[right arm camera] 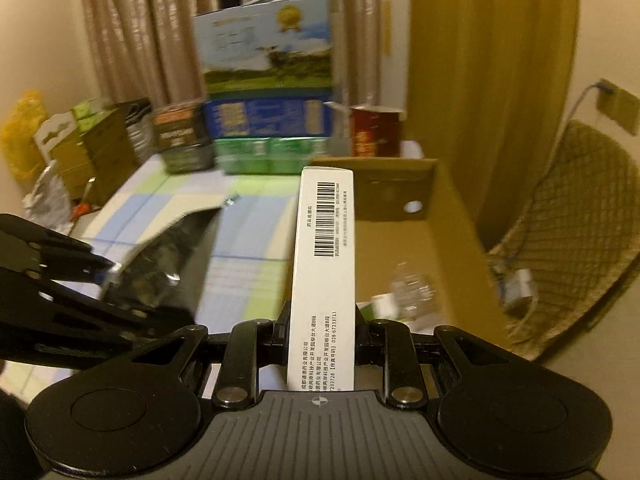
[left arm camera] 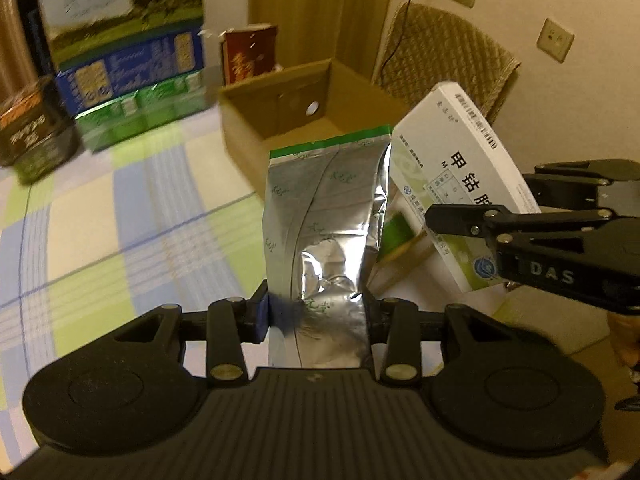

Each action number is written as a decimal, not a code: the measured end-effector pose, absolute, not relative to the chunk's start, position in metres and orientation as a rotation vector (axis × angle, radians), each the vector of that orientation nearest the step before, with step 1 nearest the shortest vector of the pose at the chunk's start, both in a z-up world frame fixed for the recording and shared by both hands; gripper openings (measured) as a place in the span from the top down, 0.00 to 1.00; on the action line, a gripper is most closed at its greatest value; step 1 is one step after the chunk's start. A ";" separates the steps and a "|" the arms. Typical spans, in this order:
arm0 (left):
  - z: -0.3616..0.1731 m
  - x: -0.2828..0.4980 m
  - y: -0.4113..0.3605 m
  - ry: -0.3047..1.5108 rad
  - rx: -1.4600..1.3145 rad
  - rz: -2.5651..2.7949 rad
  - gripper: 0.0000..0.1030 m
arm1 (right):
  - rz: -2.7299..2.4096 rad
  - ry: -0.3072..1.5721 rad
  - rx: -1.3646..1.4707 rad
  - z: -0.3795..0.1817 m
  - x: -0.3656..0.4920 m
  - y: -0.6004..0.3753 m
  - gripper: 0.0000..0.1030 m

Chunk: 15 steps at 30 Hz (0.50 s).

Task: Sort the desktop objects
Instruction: 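Lower both items into the cardboard box and open both tools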

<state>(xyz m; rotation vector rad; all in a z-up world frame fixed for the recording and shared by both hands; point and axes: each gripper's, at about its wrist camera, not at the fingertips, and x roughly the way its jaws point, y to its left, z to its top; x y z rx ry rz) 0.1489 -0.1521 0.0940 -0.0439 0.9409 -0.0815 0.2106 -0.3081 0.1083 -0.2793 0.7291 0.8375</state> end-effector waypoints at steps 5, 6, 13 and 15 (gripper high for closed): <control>0.106 0.184 -0.170 0.919 -0.056 -0.104 0.66 | 0.794 0.724 -0.307 0.107 0.247 -0.315 0.79; 0.108 0.192 -0.173 0.914 -0.065 -0.106 0.66 | 0.788 0.727 -0.311 0.106 0.255 -0.315 0.79; 0.116 0.236 -0.182 0.881 -0.122 -0.112 0.66 | 0.761 0.742 -0.338 0.098 0.296 -0.311 0.79; 0.117 0.250 -0.181 0.879 -0.149 -0.110 0.66 | 0.758 0.747 -0.343 0.095 0.305 -0.309 0.79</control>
